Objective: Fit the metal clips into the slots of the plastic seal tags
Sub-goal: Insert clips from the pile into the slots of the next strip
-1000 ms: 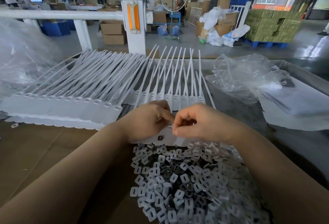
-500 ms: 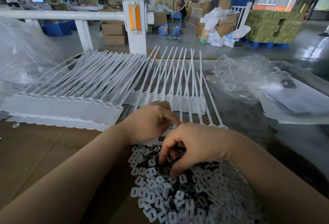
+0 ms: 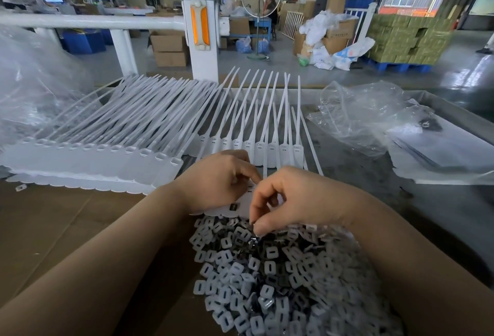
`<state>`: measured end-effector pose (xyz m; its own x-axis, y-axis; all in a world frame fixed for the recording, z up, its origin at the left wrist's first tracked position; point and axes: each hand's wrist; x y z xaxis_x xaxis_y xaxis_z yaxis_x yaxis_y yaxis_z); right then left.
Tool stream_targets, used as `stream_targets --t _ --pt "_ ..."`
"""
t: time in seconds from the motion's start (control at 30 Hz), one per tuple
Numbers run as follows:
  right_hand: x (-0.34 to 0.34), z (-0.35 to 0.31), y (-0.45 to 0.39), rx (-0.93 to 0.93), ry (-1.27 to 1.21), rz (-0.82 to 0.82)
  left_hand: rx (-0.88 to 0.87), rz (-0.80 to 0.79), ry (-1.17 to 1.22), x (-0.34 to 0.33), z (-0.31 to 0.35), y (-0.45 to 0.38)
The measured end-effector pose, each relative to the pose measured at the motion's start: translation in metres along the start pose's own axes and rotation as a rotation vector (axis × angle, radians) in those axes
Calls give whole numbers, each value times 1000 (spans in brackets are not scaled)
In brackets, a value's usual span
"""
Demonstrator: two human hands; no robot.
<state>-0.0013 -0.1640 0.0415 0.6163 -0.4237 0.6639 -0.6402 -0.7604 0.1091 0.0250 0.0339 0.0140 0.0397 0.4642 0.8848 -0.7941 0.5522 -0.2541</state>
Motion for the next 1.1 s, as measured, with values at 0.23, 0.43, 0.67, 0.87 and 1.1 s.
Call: stream_targets --t 0.23,0.43,0.67,0.87,1.1 --pt "8 6 3 -50 -38 -31 17 13 36 1 0 0" --pt "10 16 0 -197 -113 261 75 25 195 -3 -4 -2" --pt "12 22 -2 -280 -12 311 128 -83 443 -2 -2 -4" --pt "12 24 -3 -288 12 313 143 -92 446 -2 -1 -3" --pt "11 27 -6 -294 -99 450 160 -123 468 1 3 -4"
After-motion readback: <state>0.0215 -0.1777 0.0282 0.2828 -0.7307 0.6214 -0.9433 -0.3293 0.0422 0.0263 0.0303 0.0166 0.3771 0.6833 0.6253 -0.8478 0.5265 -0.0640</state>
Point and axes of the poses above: each hand's wrist, its own y-axis away from the middle knuckle, its own x-axis out of the back of the hand, z = x × y, and after that the axes turned 3 degrees about x, right-handed
